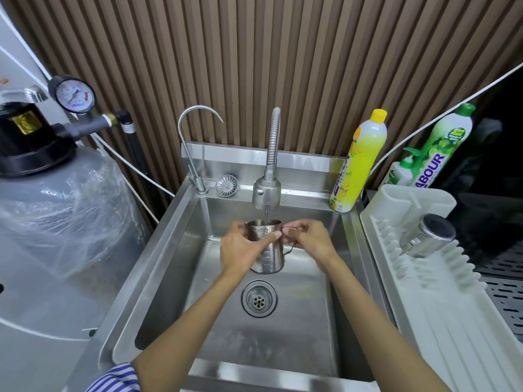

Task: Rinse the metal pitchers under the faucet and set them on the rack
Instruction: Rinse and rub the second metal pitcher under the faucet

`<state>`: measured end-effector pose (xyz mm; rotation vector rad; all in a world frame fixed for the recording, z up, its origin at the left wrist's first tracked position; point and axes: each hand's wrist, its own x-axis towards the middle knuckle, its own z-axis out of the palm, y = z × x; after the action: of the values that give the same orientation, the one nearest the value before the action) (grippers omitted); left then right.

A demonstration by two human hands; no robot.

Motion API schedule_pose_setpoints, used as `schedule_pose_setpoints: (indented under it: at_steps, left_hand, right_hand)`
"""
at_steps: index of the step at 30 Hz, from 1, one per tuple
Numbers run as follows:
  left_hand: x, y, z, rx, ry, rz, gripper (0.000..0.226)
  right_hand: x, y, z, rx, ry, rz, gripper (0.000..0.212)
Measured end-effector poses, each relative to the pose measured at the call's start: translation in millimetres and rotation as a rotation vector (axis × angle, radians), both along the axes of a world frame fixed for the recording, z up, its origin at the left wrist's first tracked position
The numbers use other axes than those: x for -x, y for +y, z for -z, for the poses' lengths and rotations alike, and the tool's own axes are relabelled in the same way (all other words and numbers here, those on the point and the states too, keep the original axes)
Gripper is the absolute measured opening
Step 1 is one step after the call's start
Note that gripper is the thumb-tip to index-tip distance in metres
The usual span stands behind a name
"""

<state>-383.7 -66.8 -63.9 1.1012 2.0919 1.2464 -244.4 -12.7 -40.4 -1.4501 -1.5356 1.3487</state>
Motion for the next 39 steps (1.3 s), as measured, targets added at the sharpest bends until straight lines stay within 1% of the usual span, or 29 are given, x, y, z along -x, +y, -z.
schedule_pose_setpoints:
  at_steps: [1, 3, 4, 7, 8, 9, 10, 11, 14, 16, 18, 20, 24, 27, 31, 34, 35, 37, 39]
  left_hand:
    - [-4, 0, 2, 0.019, -0.044, -0.01, 0.066]
    - [-10, 3, 6, 0.065, -0.15, -0.016, 0.067]
    - [-11, 6, 8, 0.08, -0.222, -0.009, 0.068]
    - [-13, 13, 9, 0.075, -0.555, 0.046, 0.064]
    - [-14, 15, 7, 0.061, -0.671, 0.09, 0.058]
    - [-14, 15, 6, 0.039, -0.765, 0.142, 0.046]
    - [-14, 16, 5, 0.019, -0.819, 0.188, 0.033]
    - [-14, 17, 3, 0.0, -0.837, 0.221, 0.027]
    - [-14, 23, 2, -0.044, -0.862, 0.279, 0.03]
    - [-14, 26, 4, -0.082, -0.872, 0.242, 0.041]
    - [-16, 28, 6, -0.117, -0.824, 0.134, 0.064]
    - [-17, 28, 7, -0.154, -0.684, 0.053, 0.075]
    - [-13, 26, 2, -0.229, -0.352, -0.006, 0.081]
    - [-10, 19, -1, -0.289, -0.141, 0.023, 0.082]
    - [-7, 7, -2, -0.293, 0.066, 0.077, 0.079]
    - [-6, 0, 0, -0.249, 0.173, 0.033, 0.079]
    - [-6, -2, 0, -0.222, 0.19, 0.008, 0.078]
    - [-8, -4, 0, -0.158, 0.171, -0.035, 0.076]
    - [-10, -6, 0, -0.114, 0.083, -0.049, 0.073]
  right_hand:
    - [-1, 2, -5, -0.033, -0.064, 0.001, 0.007]
    - [-4, 5, -14, -0.102, -0.191, 0.004, 0.016]
    - [-5, 6, -18, -0.14, -0.246, 0.004, 0.017]
    - [-5, 8, -27, -0.254, -0.352, -0.016, 0.007]
    - [-5, 7, -29, -0.287, -0.38, -0.029, 0.008]
    - [-4, 6, -30, -0.326, -0.417, -0.046, 0.01]
    - [-3, 4, -31, -0.374, -0.463, -0.06, 0.012]
    - [-1, 1, -31, -0.425, -0.508, -0.068, 0.014]
    - [7, -6, -30, -0.548, -0.565, -0.056, 0.018]
    - [10, -8, -29, -0.596, -0.542, -0.043, 0.018]
    - [10, -7, -27, -0.604, -0.491, -0.032, 0.019]
    - [10, -6, -24, -0.576, -0.437, -0.031, 0.023]
    - [9, -4, -12, -0.475, -0.383, -0.095, 0.035]
    - [9, -3, -1, -0.373, -0.342, -0.141, 0.027]
    - [8, -10, 9, -0.162, -0.157, -0.139, 0.025]
    - [8, -15, 14, -0.085, -0.053, -0.141, 0.021]
    - [8, -17, 14, -0.077, -0.05, -0.143, 0.019]
    - [8, -19, 13, -0.116, -0.13, -0.158, 0.016]
    - [6, -20, 8, -0.18, -0.237, -0.196, 0.016]
